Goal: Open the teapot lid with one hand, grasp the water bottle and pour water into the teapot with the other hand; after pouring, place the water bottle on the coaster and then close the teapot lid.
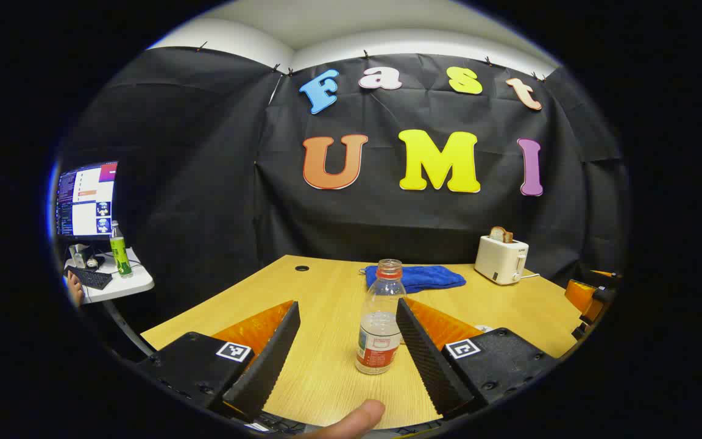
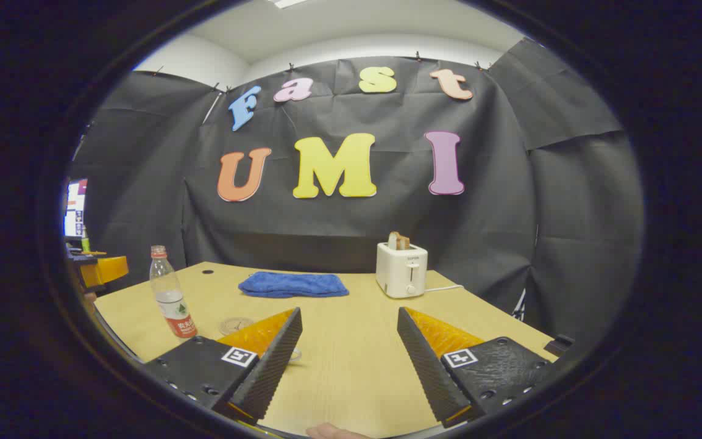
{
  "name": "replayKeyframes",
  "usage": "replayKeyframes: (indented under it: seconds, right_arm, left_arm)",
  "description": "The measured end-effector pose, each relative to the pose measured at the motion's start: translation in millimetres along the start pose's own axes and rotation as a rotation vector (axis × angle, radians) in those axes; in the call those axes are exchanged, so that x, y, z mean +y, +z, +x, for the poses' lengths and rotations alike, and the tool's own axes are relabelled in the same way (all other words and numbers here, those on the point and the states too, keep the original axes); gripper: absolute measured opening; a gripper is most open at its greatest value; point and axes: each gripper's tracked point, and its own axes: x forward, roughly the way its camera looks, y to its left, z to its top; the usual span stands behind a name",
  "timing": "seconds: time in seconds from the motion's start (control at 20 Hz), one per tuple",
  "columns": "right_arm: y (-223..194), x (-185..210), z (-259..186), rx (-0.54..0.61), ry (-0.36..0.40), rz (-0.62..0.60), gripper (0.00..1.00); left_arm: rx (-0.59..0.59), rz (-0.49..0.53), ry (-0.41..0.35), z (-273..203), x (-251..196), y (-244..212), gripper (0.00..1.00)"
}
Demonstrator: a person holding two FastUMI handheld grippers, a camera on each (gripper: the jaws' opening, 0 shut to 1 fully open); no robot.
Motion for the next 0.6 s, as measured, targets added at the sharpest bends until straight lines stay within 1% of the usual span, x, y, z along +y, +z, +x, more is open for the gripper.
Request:
replayKeyframes:
  seconds: [0.05, 0.4, 0.45, 0.55, 0.6]
  right_arm:
    - [-1, -1, 0, 0.001, -0.003, -0.001, 0.97]
    - [-4, -5, 0, 0.013, -0.012, -0.001, 0.97]
    - [-5, -7, -1, 0.013, -0.016, -0.004, 0.95]
    - [-5, -7, 0, 0.012, -0.018, -0.002, 0.95]
    - [-5, -7, 1, 0.012, -0.018, -0.002, 0.97]
  left_arm:
    - [-0.001, 0.004, -0.001, 0, 0, 1, 1.00]
    - [-0.006, 0.045, -0.036, -1, -11, 1, 0.99]
    - [-0.007, 0.047, -0.037, -2, -12, 0, 0.99]
    - [-0.008, 0.054, -0.037, -1, -13, 0, 0.99]
    - [-0.008, 0.057, -0.037, 0, -13, 0, 1.00]
